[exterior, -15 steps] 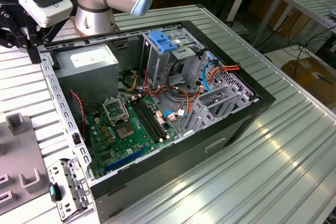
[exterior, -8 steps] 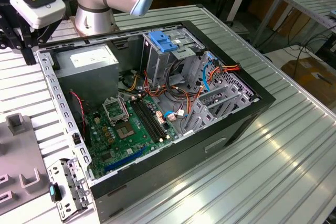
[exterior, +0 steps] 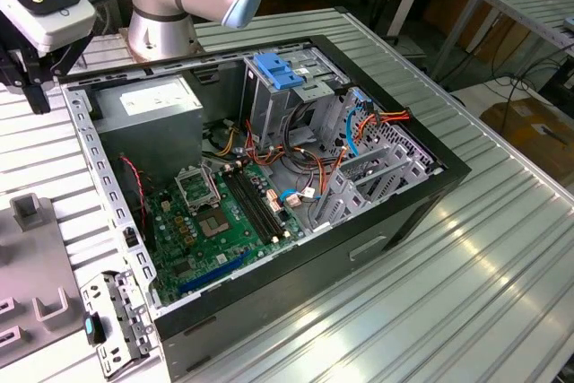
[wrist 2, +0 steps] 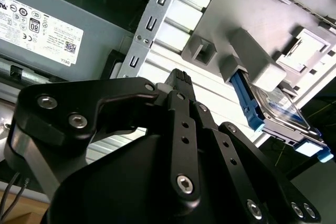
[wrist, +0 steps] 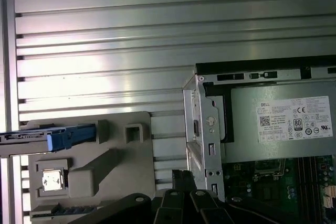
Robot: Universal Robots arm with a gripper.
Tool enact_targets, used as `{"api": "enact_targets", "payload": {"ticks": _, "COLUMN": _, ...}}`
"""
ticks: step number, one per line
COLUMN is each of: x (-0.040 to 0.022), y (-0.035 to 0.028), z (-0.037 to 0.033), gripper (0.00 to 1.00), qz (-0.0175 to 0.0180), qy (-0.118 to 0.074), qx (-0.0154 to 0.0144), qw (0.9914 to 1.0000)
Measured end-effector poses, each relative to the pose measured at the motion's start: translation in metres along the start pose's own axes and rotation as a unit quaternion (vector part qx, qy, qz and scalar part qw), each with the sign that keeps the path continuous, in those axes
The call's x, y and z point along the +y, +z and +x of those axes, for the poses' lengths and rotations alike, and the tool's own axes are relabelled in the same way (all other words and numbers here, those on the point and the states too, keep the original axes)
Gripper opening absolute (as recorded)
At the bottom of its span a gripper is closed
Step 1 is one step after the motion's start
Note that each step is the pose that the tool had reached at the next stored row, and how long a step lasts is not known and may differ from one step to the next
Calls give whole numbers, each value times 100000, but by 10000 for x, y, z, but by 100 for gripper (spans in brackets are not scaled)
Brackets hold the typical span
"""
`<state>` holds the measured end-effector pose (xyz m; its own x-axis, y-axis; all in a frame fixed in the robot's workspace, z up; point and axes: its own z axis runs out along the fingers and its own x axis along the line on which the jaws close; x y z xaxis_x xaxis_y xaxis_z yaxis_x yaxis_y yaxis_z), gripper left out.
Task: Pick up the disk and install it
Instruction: 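Reach for the disk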
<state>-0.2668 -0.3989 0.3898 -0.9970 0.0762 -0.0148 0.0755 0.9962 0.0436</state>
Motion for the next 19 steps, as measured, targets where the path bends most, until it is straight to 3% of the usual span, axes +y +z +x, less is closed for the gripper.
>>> {"api": "enact_targets", "payload": {"ticks": 6, "x": -8, "y": 1, "z": 118, "gripper": 11, "qz": 1, "qy": -2, "qx": 1, "qw": 100000}}
{"api": "enact_targets", "payload": {"ticks": 19, "x": 2, "y": 3, "z": 157, "gripper": 11, "qz": 2, "qy": -2, "qx": 2, "qw": 100000}}
